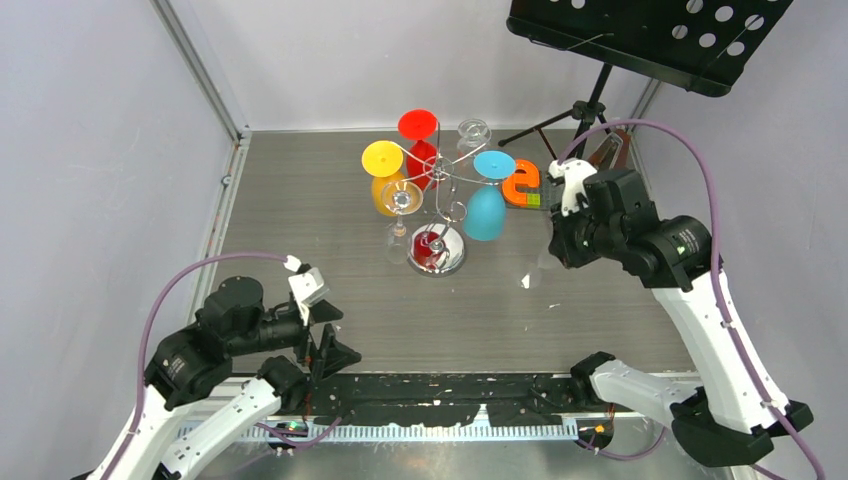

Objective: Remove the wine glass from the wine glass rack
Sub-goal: Place the wine glass at the center of the board.

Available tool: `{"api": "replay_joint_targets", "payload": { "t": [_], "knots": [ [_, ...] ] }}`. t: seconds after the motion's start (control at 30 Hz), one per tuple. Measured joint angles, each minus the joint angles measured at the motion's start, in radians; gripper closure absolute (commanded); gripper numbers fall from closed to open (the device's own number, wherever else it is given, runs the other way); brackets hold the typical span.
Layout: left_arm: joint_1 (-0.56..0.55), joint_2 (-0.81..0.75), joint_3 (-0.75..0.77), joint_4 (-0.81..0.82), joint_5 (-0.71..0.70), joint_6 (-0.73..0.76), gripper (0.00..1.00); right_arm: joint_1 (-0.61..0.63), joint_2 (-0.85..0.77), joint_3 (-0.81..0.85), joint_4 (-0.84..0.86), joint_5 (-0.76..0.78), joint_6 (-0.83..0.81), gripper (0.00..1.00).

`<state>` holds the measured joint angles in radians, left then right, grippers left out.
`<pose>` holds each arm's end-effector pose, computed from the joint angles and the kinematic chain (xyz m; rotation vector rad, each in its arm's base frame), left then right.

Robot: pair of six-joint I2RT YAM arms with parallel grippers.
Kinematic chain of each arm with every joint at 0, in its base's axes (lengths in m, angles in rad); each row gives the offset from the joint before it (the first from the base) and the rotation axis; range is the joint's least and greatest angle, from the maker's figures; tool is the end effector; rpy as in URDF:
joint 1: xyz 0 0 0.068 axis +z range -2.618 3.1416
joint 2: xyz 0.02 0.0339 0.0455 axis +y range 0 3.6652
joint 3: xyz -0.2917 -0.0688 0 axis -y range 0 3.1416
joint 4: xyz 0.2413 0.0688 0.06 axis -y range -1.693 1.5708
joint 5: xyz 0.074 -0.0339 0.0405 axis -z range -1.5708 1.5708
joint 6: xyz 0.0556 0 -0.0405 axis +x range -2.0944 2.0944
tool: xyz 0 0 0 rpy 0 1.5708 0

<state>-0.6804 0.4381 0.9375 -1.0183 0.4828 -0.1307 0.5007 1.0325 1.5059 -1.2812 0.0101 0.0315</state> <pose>0.0195 -0.0490 0.3444 0.8826 1.9936 -0.9826 0.1296 0.0703 0.4337 -0.5513 2.3276 0.2407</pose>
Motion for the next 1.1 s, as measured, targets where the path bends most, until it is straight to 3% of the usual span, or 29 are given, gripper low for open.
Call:
{"api": "replay_joint_targets", "payload": {
  "t": [0.57,1.1],
  "knots": [
    [0.000,-0.067,-0.052,0.097,0.019,-0.027,0.00,-0.359,0.161,-0.104,0.087,0.137,-0.049,0.95],
    [0.000,-0.090,-0.054,0.110,0.026,-0.037,0.01,-0.483,0.312,-0.101,0.174,0.134,-0.056,0.94]
  ]
}}
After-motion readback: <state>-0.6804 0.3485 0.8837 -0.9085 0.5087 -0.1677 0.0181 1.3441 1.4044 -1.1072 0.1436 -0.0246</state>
